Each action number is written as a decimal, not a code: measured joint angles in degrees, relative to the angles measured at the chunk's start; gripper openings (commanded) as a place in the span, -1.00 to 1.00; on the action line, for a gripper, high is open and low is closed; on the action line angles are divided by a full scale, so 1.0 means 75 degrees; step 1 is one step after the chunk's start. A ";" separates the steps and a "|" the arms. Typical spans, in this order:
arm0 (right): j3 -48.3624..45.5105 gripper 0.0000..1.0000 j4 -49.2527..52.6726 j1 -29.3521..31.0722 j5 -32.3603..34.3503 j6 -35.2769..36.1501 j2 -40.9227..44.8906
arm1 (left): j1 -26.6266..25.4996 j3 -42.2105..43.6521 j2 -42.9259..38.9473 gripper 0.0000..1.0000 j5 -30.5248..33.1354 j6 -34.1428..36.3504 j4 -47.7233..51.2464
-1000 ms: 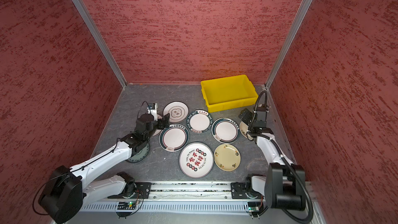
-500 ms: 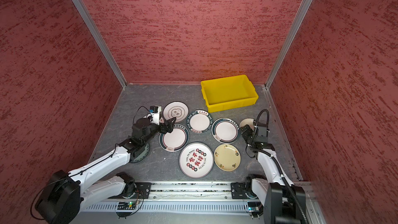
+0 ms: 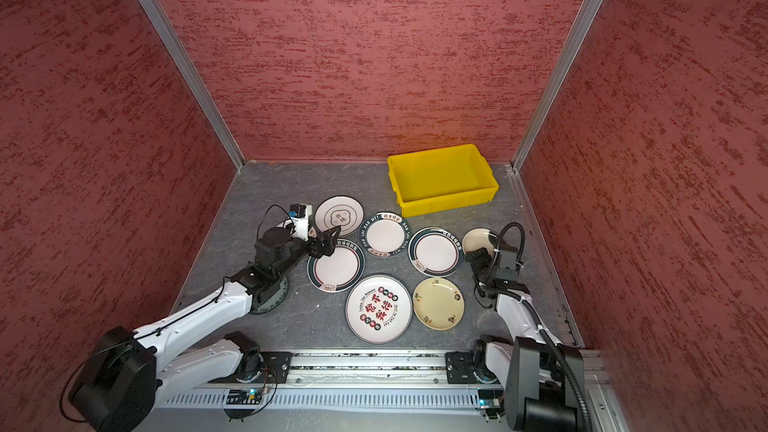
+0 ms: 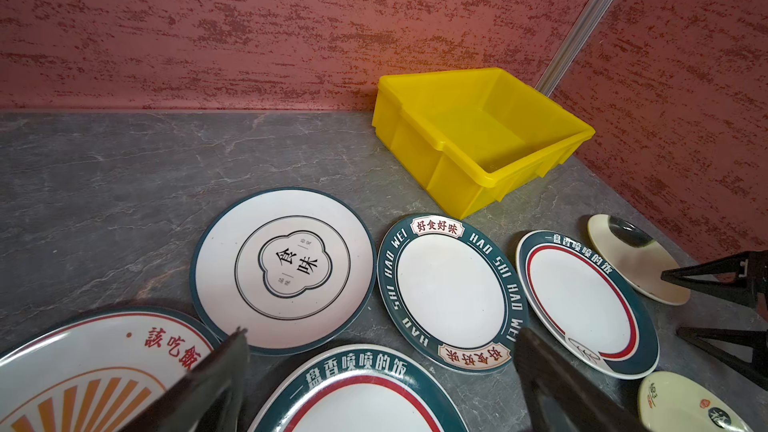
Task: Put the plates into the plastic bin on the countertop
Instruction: 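Close the right gripper on the cream plate's rim and tilt it up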
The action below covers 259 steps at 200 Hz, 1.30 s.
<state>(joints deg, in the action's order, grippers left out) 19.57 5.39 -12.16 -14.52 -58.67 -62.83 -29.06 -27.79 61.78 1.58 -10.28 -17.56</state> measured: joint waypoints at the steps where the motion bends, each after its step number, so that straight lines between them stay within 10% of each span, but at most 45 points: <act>1: -0.0003 0.78 -0.0017 -0.0006 -0.0003 -0.0009 -0.0012 | 0.0000 0.0000 0.0000 0.99 0.0000 -0.0003 0.0000; 85: -0.0169 0.04 -0.0440 -0.0315 0.0446 -0.0793 -0.0268 | 0.0000 0.0000 0.0003 0.99 0.0210 0.0000 0.0003; 259: -0.0347 -0.29 -0.1437 -0.0455 0.0828 -0.1040 -0.0813 | 0.0000 0.0000 0.0023 0.99 0.0411 -0.0052 0.0006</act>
<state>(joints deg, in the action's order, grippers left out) 16.97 -5.39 -15.57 -8.32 -66.48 -68.93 -29.06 -27.79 61.95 4.67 -10.68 -17.52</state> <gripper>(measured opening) 0.369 0.994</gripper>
